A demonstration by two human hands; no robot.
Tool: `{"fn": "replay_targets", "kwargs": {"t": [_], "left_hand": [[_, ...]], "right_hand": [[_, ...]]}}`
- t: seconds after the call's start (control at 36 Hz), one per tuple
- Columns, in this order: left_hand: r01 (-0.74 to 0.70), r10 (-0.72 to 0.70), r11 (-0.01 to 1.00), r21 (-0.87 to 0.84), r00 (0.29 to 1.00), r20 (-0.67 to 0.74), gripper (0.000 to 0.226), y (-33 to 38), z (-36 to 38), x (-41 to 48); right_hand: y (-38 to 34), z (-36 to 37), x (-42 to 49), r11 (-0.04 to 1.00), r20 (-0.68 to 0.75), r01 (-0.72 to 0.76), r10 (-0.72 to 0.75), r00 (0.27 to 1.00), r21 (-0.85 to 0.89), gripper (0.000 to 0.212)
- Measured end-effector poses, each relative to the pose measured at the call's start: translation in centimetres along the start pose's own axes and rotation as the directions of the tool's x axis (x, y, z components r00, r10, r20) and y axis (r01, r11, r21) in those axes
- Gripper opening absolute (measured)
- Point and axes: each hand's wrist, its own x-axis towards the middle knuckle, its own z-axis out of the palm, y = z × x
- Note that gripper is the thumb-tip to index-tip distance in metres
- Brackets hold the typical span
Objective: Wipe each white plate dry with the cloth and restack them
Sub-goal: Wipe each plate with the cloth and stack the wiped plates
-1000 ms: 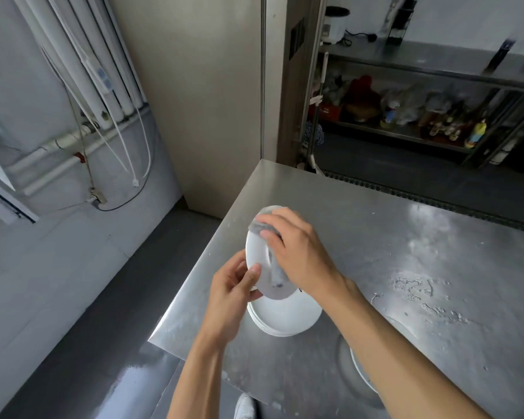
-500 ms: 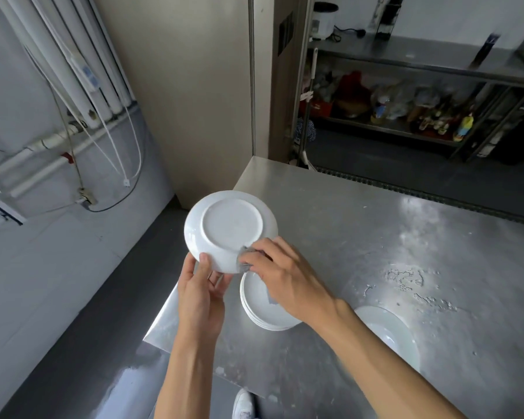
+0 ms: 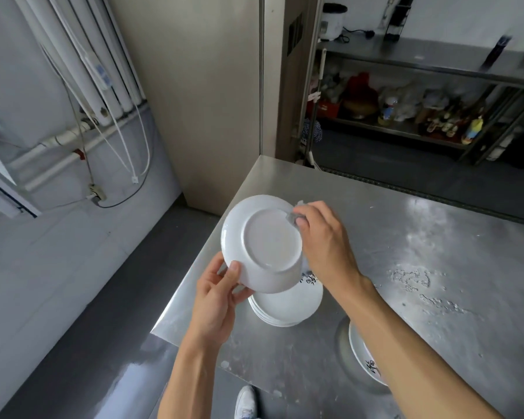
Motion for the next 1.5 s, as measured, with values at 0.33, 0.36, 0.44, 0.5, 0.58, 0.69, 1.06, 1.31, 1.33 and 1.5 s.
{"fn": "replay_targets", "kwargs": {"t": [0.33, 0.36, 0.44, 0.5, 0.58, 0.69, 1.06, 1.31, 1.33, 1.5], "left_hand": [[-0.018, 0.012, 0.986, 0.167, 0.999, 0.038, 0.032, -0.1, 0.6, -0.5], [-0.022, 0.017, 0.987, 0.161, 0.999, 0.032, 0.032, -0.2, 0.5, -0.5], [-0.041, 0.039, 0.987, 0.156, 0.999, 0.014, 0.027, -0.2, 0.3, -0.3], [-0.04, 0.042, 0.989, 0.14, 0.999, -0.011, 0.025, -0.3, 0.2, -0.2], [-0.026, 0.033, 0.996, 0.086, 0.996, -0.079, 0.028, -0.4, 0.1, 0.0], [-0.007, 0.01, 0.999, 0.033, 0.995, -0.096, 0.027, -0.7, 0.4, 0.1], [-0.004, -0.012, 0.996, -0.086, 0.983, -0.183, 0.032, 0.3, -0.2, 0.9], [0.048, -0.095, 0.97, -0.239, 0.977, -0.192, 0.033, 0.7, 0.7, 0.9], [0.063, -0.112, 0.967, -0.247, 0.976, -0.189, 0.032, 0.6, 0.9, 0.9], [0.164, -0.204, 0.95, -0.264, 0.97, -0.134, 0.024, 0.1, 2.8, 0.7]], "right_hand": [[-5.0, 0.9, 0.5, 0.955, 0.064, 0.28, -0.286, 0.956, 0.098, 0.019], [-5.1, 1.0, 0.4, 0.944, 0.081, 0.313, -0.322, 0.943, 0.103, 0.019], [-5.0, 1.3, -0.3, 0.918, 0.158, 0.377, -0.394, 0.906, 0.127, 0.019], [-4.7, 1.4, -1.1, 0.891, 0.212, 0.433, -0.453, 0.866, 0.134, 0.02], [-4.3, 1.3, -2.3, 0.867, 0.273, 0.485, -0.497, 0.823, 0.115, 0.024], [-4.0, 1.0, -3.1, 0.87, 0.27, 0.481, -0.491, 0.829, 0.105, 0.033], [1.1, 0.9, -5.6, 0.985, 0.15, 0.162, -0.168, 0.974, 0.054, 0.024], [1.9, 0.2, -6.9, 0.996, 0.047, 0.015, -0.019, 0.999, 0.082, 0.046], [1.7, 0.3, -6.9, 0.996, 0.026, 0.061, -0.063, 0.998, 0.06, 0.045], [1.6, 0.6, -6.8, 0.977, -0.1, 0.209, -0.212, 0.972, -0.036, 0.03]]}}
